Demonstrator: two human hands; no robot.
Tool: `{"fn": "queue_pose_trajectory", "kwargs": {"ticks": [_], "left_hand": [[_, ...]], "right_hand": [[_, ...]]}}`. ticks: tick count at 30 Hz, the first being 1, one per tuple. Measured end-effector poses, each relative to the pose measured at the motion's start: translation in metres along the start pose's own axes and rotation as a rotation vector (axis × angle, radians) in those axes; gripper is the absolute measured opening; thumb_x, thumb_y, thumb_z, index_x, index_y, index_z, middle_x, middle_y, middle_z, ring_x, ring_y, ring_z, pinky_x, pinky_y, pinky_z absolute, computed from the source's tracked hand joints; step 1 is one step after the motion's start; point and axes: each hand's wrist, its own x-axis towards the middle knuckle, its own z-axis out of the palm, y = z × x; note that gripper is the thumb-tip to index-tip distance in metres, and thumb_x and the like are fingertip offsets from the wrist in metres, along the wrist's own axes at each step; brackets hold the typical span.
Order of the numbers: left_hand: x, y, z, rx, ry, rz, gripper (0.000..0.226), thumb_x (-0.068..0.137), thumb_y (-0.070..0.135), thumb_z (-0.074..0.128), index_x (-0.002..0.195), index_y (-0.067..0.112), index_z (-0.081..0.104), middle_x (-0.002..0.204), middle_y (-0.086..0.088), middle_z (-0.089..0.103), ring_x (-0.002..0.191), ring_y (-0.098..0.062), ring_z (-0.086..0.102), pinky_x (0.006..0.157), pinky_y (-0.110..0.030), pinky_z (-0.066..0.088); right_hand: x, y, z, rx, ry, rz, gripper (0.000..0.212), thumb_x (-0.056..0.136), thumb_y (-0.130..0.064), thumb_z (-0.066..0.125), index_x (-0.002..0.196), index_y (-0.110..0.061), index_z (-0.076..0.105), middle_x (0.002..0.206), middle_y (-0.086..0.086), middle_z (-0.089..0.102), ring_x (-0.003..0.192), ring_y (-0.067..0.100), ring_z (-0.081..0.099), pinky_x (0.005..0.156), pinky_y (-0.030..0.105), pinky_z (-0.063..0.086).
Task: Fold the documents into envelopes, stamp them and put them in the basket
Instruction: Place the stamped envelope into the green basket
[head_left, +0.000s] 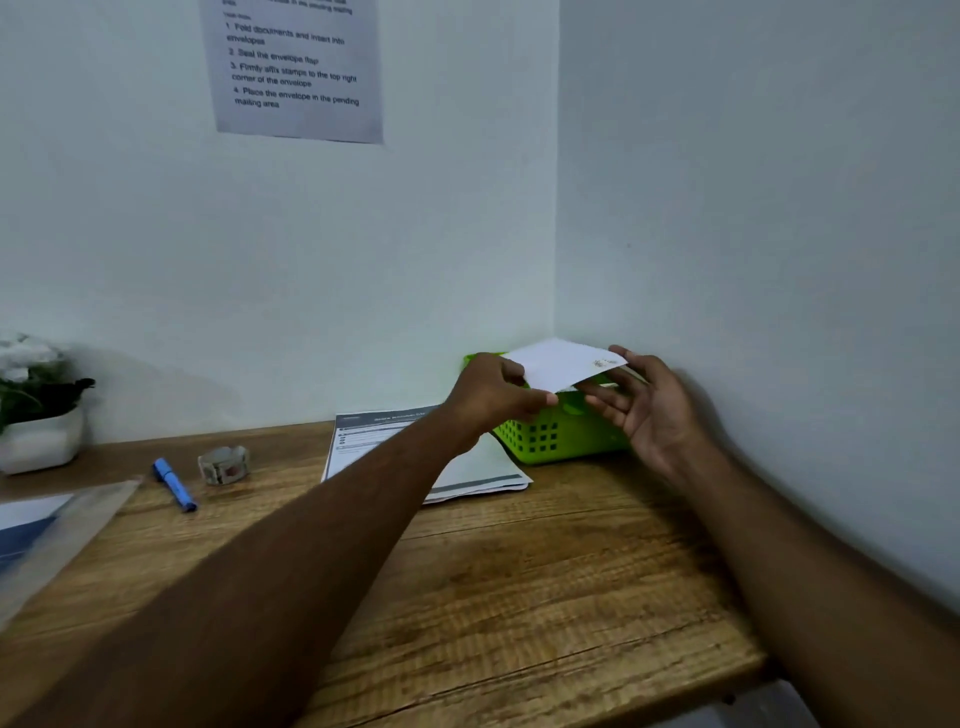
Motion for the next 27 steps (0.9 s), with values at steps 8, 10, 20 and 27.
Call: {"fn": "queue_pose_trajectory", "kwargs": {"ticks": [8, 10, 20, 27], "left_hand": [[0.001, 0.007, -0.003, 0.076, 0.006, -0.006, 0.031, 0.079, 0.021, 0.078, 0.093, -0.005, 0.070, 0.074, -0.014, 0.065, 0.062, -0.025, 0.064, 0.061, -0.031, 0.059], [0.000, 0.006, -0.003, 0.105, 0.033, 0.009, 0.025, 0.080, 0.019, 0.077, 0.089, -0.003, 0.070, 0.072, -0.014, 0.065, 0.061, -0.026, 0.064, 0.054, -0.026, 0.057], [-0.003, 0.004, 0.003, 0.331, -0.089, 0.060, 0.023, 0.099, 0.012, 0.048, 0.112, 0.004, 0.064, 0.107, -0.017, 0.064, 0.046, -0.015, 0.061, 0.044, -0.024, 0.046], [-0.004, 0.014, 0.005, 0.427, -0.245, -0.026, 0.032, 0.101, 0.016, 0.044, 0.126, 0.000, 0.054, 0.125, -0.026, 0.057, 0.058, -0.028, 0.063, 0.056, -0.031, 0.050]], "right_hand": [[-0.001, 0.004, -0.003, -0.168, 0.097, -0.136, 0.020, 0.095, -0.019, 0.060, 0.114, -0.011, 0.059, 0.100, 0.011, 0.070, 0.064, 0.020, 0.073, 0.056, 0.025, 0.058], [0.000, 0.006, -0.004, -0.252, 0.159, -0.166, 0.018, 0.094, -0.016, 0.062, 0.111, -0.009, 0.061, 0.090, 0.011, 0.069, 0.052, 0.014, 0.068, 0.049, 0.022, 0.056], [0.003, 0.018, -0.008, -0.522, 0.298, -0.213, 0.023, 0.089, -0.019, 0.070, 0.102, -0.002, 0.064, 0.066, 0.007, 0.061, 0.033, 0.004, 0.049, 0.034, 0.016, 0.039], [0.007, 0.021, -0.009, -0.579, 0.379, -0.254, 0.020, 0.098, -0.023, 0.052, 0.094, -0.009, 0.066, 0.057, 0.007, 0.054, 0.027, 0.003, 0.041, 0.032, 0.014, 0.030]]}}
